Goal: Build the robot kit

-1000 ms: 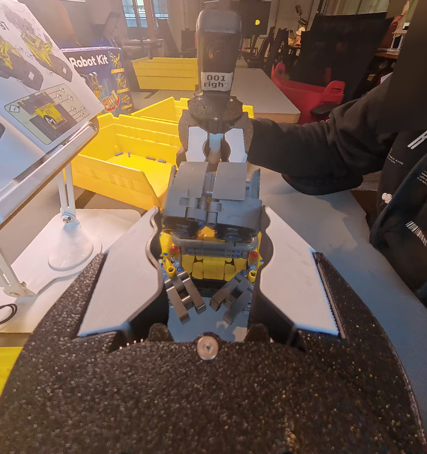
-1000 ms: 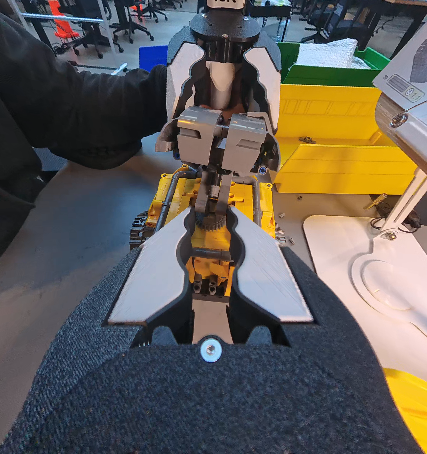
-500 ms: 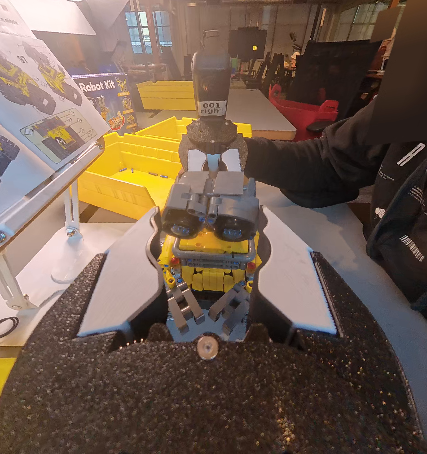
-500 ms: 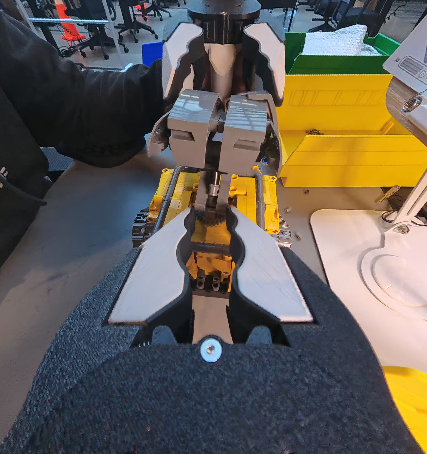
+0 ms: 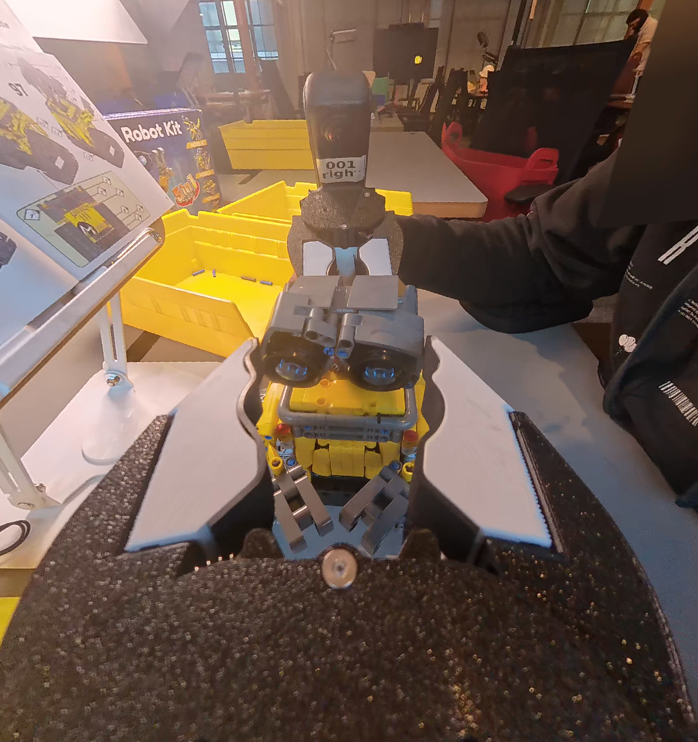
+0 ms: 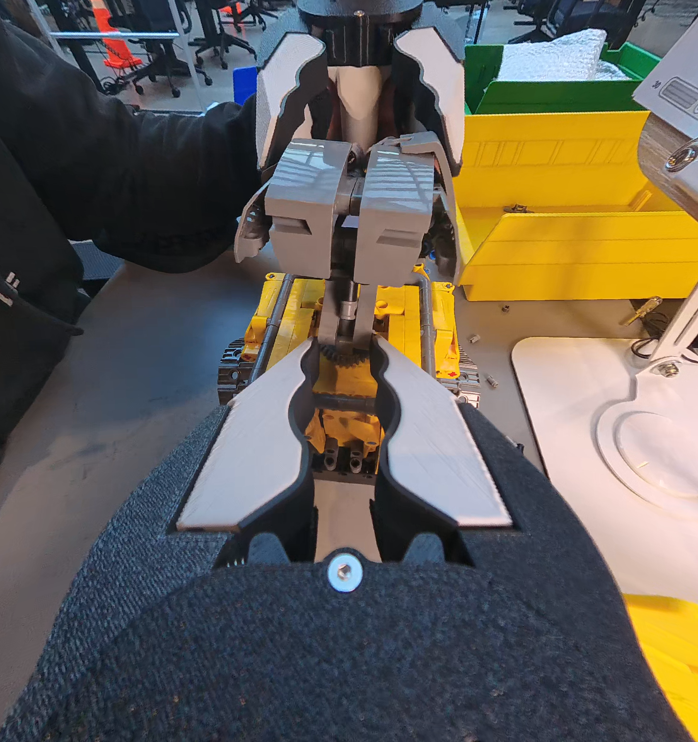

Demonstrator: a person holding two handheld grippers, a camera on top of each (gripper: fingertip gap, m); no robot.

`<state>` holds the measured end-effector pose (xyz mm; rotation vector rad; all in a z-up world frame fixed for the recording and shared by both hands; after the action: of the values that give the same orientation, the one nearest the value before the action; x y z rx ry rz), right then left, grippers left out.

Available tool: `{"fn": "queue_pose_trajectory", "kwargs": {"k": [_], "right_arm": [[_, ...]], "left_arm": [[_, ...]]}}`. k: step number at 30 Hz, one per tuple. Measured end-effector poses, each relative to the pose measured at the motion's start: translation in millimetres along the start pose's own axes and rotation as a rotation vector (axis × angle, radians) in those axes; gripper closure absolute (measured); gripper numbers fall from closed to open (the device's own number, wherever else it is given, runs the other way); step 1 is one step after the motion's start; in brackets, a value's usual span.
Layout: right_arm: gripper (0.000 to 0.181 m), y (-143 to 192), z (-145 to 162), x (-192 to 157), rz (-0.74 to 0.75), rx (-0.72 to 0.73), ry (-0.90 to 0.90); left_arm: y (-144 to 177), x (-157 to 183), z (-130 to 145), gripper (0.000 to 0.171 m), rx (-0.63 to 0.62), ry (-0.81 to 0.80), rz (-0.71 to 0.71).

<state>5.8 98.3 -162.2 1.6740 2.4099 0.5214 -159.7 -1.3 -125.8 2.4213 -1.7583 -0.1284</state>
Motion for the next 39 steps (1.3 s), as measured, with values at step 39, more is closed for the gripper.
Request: {"fn": "queue_pose_trajectory", "kwargs": {"k": [39], "right_arm": [[0.147,2,-12,0,0.057,-0.119,-0.139]], "left_arm": [[0,-11,9,0.121,-0.187,-0.051,-0.178]]}}
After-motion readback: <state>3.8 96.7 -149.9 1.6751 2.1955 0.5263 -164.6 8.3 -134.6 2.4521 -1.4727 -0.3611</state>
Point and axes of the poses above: each gripper's, where its closed fingertips meet, y back along the fingers, z out of its underside, x = y × z across the jaws, the point moved 8 cm from there along y, back along the fingers, and after that the axes turned 12 degrees about z, right-handed, at the moved point
